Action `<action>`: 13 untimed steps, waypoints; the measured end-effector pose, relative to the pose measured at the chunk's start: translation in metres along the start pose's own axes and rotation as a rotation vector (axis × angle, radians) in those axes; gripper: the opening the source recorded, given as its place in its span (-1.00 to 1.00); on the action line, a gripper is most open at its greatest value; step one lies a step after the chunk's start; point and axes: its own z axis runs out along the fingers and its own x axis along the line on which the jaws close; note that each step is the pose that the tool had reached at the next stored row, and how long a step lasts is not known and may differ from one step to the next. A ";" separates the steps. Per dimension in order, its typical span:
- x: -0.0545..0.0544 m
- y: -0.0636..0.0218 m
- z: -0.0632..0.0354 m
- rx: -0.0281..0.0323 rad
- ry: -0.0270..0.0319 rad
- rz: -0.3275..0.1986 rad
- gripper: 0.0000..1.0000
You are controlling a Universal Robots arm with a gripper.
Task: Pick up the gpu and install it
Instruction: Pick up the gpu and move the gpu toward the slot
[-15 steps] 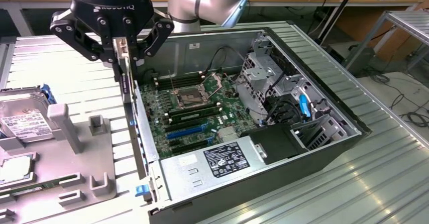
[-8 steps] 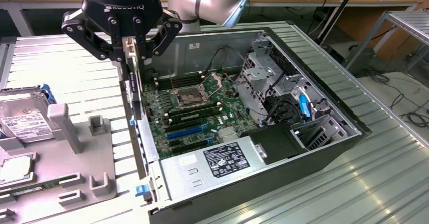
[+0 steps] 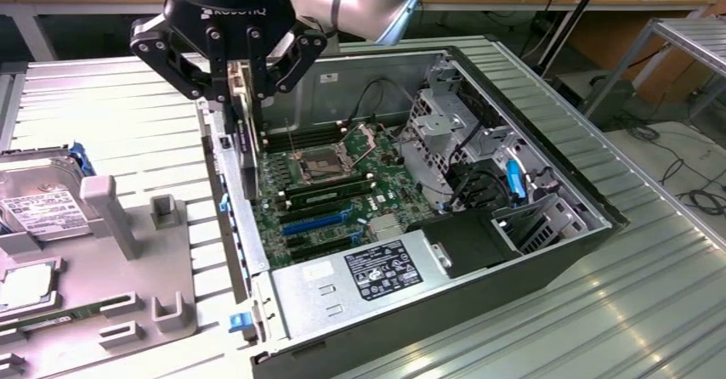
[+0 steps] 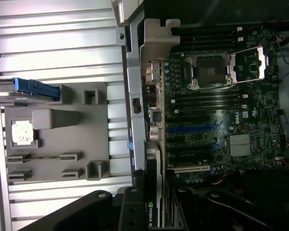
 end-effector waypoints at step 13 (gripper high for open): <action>-0.019 0.0015 0.0005 0.0000 0.0000 0.000 -0.47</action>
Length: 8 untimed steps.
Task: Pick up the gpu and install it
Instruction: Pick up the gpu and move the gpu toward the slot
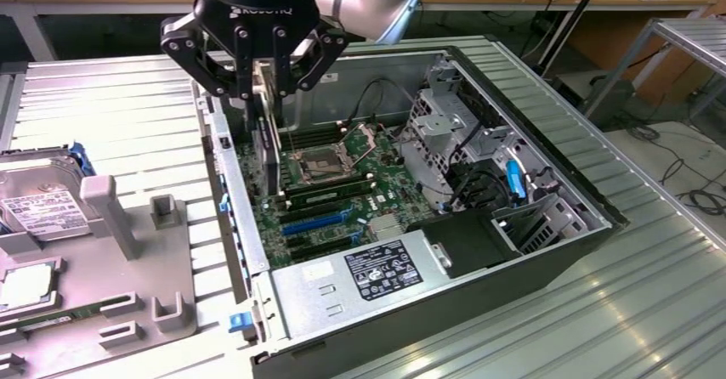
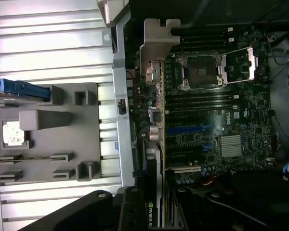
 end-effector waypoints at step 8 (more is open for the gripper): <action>-0.011 0.0009 0.0003 -0.0001 -0.0001 0.000 -0.47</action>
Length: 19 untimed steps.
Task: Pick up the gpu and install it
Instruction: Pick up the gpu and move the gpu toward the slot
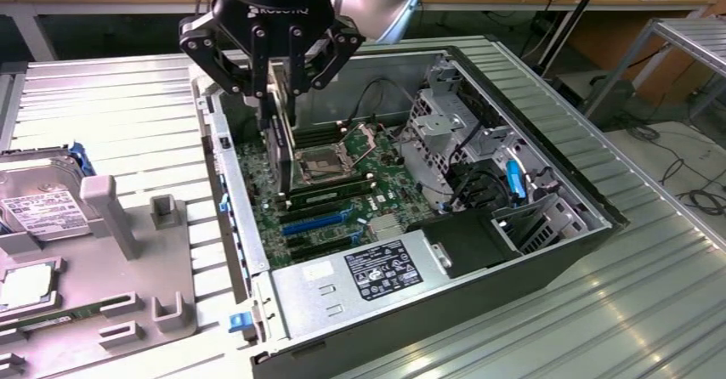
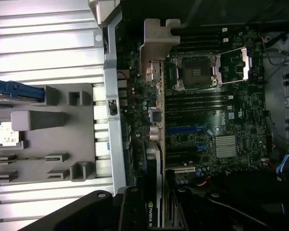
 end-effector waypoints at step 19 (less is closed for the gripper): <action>-0.032 0.0028 0.0008 0.0001 0.0001 0.000 -0.47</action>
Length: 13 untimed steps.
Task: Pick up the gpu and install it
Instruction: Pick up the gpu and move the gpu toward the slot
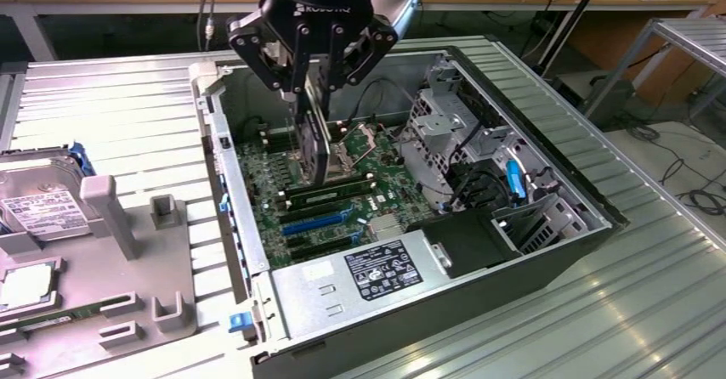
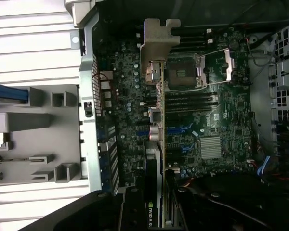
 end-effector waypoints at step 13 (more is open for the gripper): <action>-0.016 0.0020 0.0004 0.0000 0.0000 0.000 -0.47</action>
